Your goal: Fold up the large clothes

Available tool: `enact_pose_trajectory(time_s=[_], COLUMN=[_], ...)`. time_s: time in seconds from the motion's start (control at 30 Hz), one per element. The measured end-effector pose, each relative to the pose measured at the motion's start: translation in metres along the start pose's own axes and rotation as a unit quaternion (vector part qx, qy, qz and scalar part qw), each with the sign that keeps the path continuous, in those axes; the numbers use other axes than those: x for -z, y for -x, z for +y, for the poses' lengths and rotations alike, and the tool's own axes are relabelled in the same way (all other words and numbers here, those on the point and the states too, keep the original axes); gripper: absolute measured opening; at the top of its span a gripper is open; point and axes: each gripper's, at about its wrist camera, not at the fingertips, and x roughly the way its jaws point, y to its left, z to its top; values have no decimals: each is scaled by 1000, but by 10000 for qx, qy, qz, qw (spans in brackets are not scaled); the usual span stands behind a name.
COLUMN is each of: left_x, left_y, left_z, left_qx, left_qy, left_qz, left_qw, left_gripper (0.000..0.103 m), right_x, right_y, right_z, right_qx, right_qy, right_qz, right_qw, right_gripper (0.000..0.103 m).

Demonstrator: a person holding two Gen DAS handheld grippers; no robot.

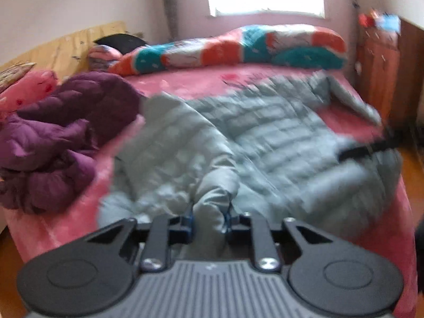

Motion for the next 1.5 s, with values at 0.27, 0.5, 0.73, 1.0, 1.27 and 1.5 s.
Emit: enact_pose_trajectory(time_s=[0.27, 0.5, 0.73, 1.0, 1.27, 1.5], left_x=[-66, -81, -61, -35, -30, -32], left_y=[-3, -59, -85, -73, -41, 37], left_z=[112, 180, 230, 270, 269, 229], left_qx=[-981, -1767, -2509, -3326, -3332, -2534], left_qy=[322, 355, 904, 1405, 1350, 1345], left_qz=[-577, -479, -257, -45, -250, -875], left_qw=[9930, 9824, 9635, 9326, 9328, 9540], left_gripper=[15, 15, 15, 33, 70, 76], right_x=[4, 6, 6, 6, 1, -3], right_y=[-5, -10, -20, -28, -16, 19], right_z=[18, 21, 23, 25, 17, -11], right_qx=[-60, -146, -34, 41, 151, 562], right_qy=[878, 1115, 998, 915, 826, 529], right_qz=[70, 229, 324, 322, 182, -230], right_qw=[9961, 9934, 9945, 9953, 9963, 9968], right_gripper=[103, 103, 103, 103, 103, 103])
